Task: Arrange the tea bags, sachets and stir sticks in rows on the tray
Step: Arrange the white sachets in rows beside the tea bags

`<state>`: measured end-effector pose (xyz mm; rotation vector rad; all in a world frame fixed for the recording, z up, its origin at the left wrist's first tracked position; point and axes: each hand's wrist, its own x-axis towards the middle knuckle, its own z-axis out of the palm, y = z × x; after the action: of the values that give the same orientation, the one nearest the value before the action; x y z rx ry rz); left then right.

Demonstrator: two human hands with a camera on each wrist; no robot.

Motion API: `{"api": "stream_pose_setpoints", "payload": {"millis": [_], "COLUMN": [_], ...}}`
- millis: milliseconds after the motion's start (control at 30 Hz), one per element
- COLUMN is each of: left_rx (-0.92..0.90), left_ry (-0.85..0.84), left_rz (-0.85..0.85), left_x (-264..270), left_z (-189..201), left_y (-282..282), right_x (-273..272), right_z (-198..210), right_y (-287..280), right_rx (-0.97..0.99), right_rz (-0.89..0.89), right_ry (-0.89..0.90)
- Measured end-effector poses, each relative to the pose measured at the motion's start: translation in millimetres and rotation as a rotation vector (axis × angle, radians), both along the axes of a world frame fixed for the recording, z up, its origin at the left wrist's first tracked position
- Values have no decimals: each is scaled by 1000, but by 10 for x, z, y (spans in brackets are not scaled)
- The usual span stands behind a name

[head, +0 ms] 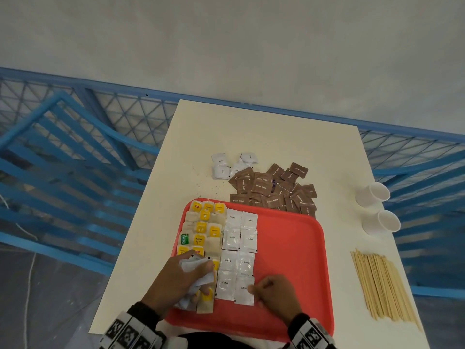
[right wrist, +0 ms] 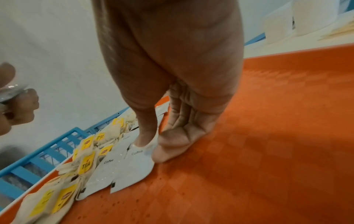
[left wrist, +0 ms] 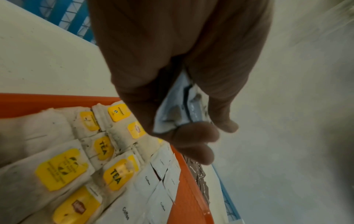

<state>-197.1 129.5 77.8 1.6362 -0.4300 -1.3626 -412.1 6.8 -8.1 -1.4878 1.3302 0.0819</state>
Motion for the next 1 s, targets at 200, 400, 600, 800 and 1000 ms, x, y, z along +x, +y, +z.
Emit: {"api": "stream_pose_setpoints", "payload": {"millis": [200,400,600,800,1000], "left_rx": [-60,-135,-217,-207,-257], "left_ry": [246,318,105,-93,-228], "left_rz": [115,88,180,195,16], "left_x": [-56,-167,-141,-144,-70], "left_z": [103,196,227,309,344], "left_y": [-125,-235,-142,-153,-150], "right_x": [143,597,518,400,391], "right_z": [536,1139,1166,1181,1234], "right_y": [-152,-54,-150,-98,-113], "right_rx": [-240,-212,-119,-1,27], "right_rz": [33,209,29,141,134], "right_ry": [-102,-344,-438,-404,-458]}}
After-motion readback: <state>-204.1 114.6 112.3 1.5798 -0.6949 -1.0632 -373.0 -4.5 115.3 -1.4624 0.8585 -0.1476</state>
